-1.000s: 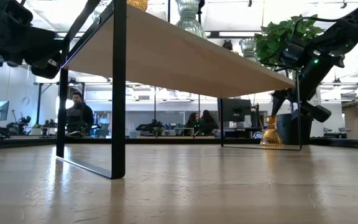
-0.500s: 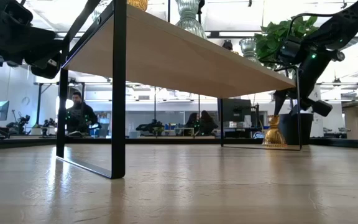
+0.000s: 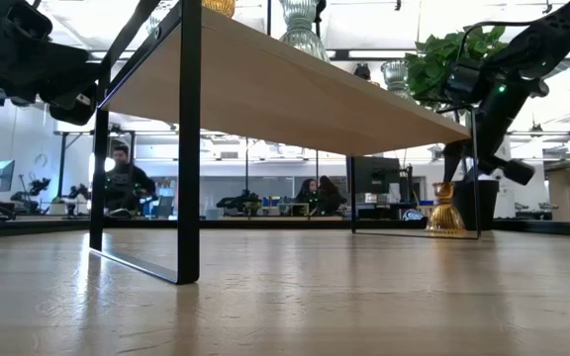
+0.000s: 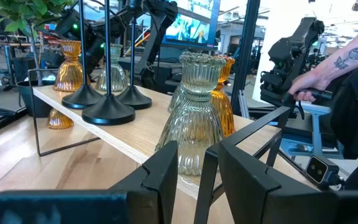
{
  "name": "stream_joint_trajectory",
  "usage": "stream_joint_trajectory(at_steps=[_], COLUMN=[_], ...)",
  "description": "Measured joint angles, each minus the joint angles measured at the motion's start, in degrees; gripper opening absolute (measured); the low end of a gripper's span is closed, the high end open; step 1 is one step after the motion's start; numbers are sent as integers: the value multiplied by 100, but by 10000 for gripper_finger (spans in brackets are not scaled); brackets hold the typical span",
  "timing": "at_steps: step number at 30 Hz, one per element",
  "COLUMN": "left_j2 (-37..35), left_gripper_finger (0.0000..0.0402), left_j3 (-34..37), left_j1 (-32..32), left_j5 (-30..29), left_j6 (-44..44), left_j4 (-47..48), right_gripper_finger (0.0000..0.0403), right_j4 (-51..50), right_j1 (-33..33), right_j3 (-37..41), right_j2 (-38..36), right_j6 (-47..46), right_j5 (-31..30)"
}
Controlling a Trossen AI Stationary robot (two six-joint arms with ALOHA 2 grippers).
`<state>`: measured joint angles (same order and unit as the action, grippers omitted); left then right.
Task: Pick & Place candle stick holders
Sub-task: Put the yellow candle holder on the shelf
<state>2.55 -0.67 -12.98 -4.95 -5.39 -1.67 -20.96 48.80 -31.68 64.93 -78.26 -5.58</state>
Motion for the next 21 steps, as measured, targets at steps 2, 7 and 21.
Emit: stream_joint_trajectory(at_steps=[2, 7, 21], left_j2=[0, 1, 0], left_gripper_finger=[120, 120, 120], left_j3=[0, 0, 0], left_j1=[1, 0, -1], left_j5=[-2, -1, 0], left_j6=[0, 0, 0], left_j4=[0, 0, 0], right_gripper_finger=[77, 72, 26], right_j4=[-87, -306, -352], right_j1=[2, 2, -4], right_j3=[-2, -7, 9], right_j2=[0, -7, -166], right_j6=[-4, 4, 315], right_j5=[0, 0, -22])
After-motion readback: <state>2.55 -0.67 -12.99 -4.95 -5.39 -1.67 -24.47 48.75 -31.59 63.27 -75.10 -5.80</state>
